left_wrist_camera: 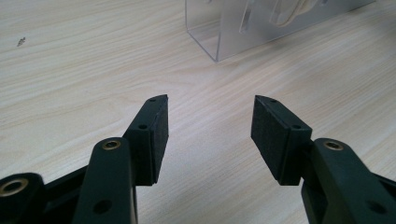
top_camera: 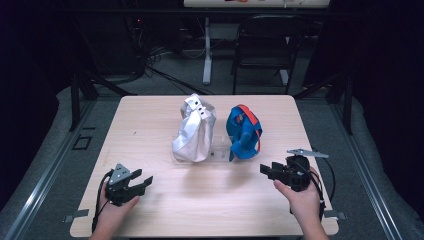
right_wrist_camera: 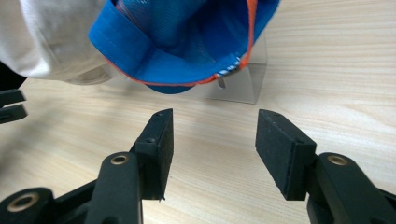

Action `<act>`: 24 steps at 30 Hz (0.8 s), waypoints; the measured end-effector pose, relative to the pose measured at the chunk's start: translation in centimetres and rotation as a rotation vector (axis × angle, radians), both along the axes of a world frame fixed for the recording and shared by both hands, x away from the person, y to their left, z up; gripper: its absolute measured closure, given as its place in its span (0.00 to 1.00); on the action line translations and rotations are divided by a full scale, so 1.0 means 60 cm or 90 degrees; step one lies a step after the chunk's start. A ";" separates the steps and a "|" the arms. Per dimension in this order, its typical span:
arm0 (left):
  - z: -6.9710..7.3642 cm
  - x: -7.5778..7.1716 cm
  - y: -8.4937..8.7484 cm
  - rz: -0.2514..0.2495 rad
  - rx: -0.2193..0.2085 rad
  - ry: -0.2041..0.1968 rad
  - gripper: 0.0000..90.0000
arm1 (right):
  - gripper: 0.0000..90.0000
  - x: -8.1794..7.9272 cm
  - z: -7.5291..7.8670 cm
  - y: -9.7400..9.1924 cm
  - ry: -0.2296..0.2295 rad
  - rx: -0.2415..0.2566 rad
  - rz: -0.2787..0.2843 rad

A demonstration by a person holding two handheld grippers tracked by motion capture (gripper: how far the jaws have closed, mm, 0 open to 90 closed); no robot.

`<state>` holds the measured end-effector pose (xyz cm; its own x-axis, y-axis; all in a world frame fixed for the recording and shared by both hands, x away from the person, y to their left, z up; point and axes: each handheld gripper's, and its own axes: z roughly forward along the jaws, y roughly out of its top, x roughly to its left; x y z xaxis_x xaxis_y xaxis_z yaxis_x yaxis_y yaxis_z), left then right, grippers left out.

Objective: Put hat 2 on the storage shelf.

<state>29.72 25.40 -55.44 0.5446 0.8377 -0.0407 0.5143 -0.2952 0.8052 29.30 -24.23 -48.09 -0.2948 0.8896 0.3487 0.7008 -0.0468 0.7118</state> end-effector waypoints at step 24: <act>-0.005 0.004 0.002 0.006 -0.005 0.003 0.52 | 0.53 -0.044 -0.105 -0.008 -0.050 0.024 -0.033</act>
<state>29.97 25.49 -55.76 0.5360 0.8427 -0.0499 0.5204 -0.2834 0.8055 26.65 -24.73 -54.40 -0.2761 0.8912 0.3600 0.6392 -0.1095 0.7612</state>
